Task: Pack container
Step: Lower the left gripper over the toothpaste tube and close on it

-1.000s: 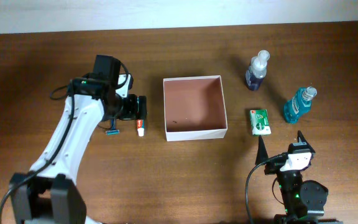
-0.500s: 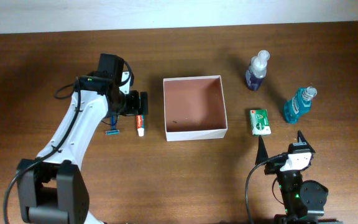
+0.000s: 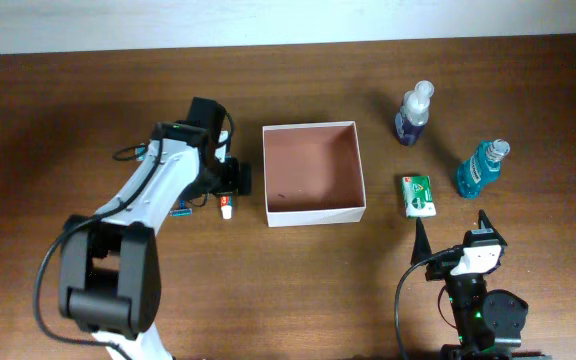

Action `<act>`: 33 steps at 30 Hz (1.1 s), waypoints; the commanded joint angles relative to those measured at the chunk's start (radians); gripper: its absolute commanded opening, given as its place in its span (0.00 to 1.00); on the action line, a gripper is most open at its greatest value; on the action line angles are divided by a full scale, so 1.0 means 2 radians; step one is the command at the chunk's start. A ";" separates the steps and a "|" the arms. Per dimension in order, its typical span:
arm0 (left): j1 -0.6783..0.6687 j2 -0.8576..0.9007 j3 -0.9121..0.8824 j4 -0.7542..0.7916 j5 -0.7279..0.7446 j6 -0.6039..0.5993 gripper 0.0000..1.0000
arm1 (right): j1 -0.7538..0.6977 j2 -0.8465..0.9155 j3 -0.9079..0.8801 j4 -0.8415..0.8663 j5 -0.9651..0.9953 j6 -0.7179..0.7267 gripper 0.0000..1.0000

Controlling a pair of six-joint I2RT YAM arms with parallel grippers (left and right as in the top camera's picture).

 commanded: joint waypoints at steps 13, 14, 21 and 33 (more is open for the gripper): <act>0.000 0.031 0.007 0.033 -0.044 -0.025 1.00 | -0.004 -0.004 -0.002 -0.002 -0.001 0.002 0.98; 0.000 0.031 0.007 0.033 -0.044 -0.033 1.00 | -0.004 -0.004 -0.002 -0.002 -0.001 0.002 0.98; 0.000 0.031 0.007 0.036 -0.043 -0.038 1.00 | -0.004 -0.004 -0.002 -0.002 -0.001 0.002 0.98; -0.009 0.033 0.007 0.053 -0.044 -0.038 1.00 | -0.004 -0.004 -0.002 -0.002 -0.001 0.002 0.98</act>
